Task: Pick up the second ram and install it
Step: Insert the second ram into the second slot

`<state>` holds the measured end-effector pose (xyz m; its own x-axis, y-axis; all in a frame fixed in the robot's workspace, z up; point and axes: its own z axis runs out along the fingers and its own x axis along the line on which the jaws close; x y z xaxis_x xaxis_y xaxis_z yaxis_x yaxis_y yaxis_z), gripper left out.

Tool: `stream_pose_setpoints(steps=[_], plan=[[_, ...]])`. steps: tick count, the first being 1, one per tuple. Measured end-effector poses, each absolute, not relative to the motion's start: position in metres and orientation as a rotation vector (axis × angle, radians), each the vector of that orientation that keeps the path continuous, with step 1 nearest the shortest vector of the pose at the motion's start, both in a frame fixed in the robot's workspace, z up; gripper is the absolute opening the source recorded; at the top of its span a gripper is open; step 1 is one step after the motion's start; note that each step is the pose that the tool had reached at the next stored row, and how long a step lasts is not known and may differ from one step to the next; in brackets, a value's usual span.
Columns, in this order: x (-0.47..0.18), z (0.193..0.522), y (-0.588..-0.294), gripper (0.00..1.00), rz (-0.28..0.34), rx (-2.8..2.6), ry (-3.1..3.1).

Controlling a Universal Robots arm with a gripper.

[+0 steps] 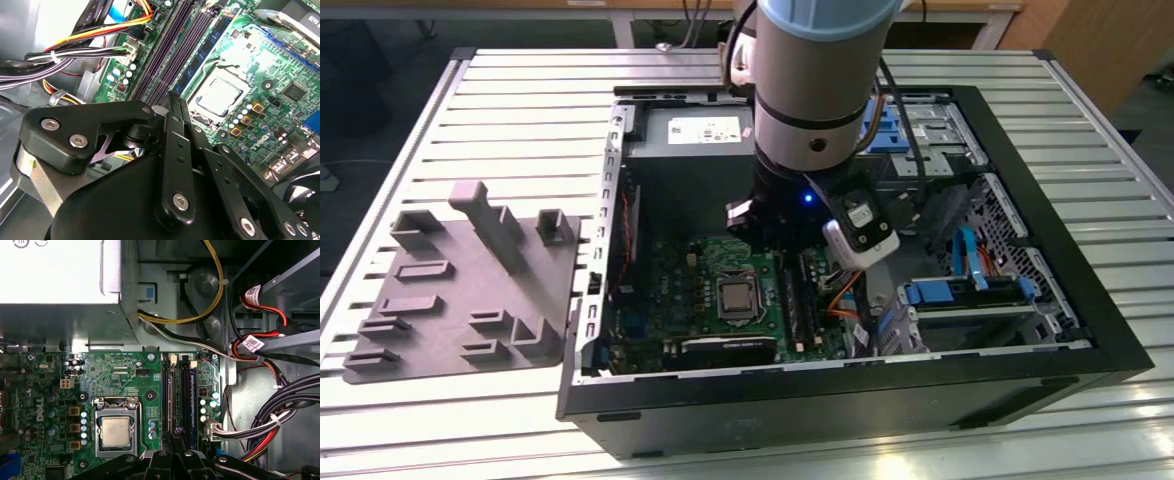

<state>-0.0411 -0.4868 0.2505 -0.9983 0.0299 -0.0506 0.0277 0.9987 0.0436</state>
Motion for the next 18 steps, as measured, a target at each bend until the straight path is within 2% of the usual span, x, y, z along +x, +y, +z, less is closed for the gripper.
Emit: stream_pose_setpoints(steps=[18], plan=[[-0.0382,0.2456,-0.4868,0.12,0.068,0.045,3.089]])
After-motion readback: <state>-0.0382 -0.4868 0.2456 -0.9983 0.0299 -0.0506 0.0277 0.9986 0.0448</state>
